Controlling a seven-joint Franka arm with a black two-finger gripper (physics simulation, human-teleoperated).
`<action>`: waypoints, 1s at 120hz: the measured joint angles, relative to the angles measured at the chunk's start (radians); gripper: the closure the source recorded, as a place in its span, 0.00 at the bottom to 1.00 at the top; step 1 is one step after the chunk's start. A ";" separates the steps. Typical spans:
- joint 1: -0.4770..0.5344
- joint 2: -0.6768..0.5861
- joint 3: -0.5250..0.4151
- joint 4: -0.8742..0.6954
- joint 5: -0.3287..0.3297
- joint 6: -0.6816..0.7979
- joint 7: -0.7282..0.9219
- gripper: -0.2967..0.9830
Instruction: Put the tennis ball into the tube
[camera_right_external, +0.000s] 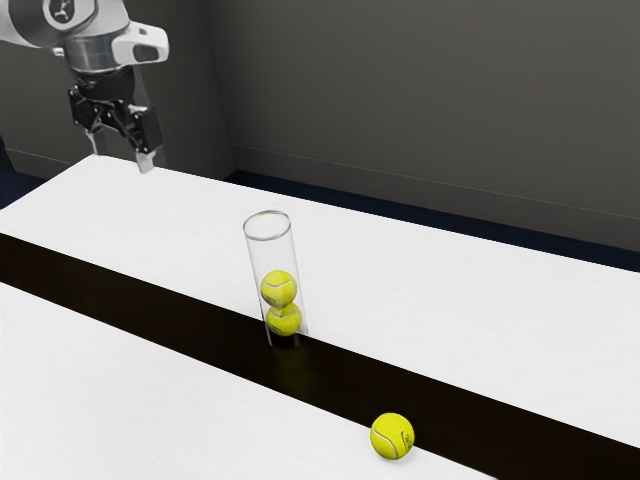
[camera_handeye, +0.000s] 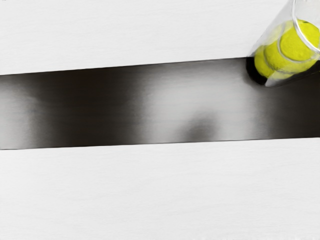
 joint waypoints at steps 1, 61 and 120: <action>-0.001 0.000 0.000 0.000 0.000 0.000 0.001 0.23; -0.273 0.077 0.005 -0.178 -0.166 0.103 -0.079 0.23; -0.501 0.360 0.002 -0.223 -0.246 0.365 -0.221 0.23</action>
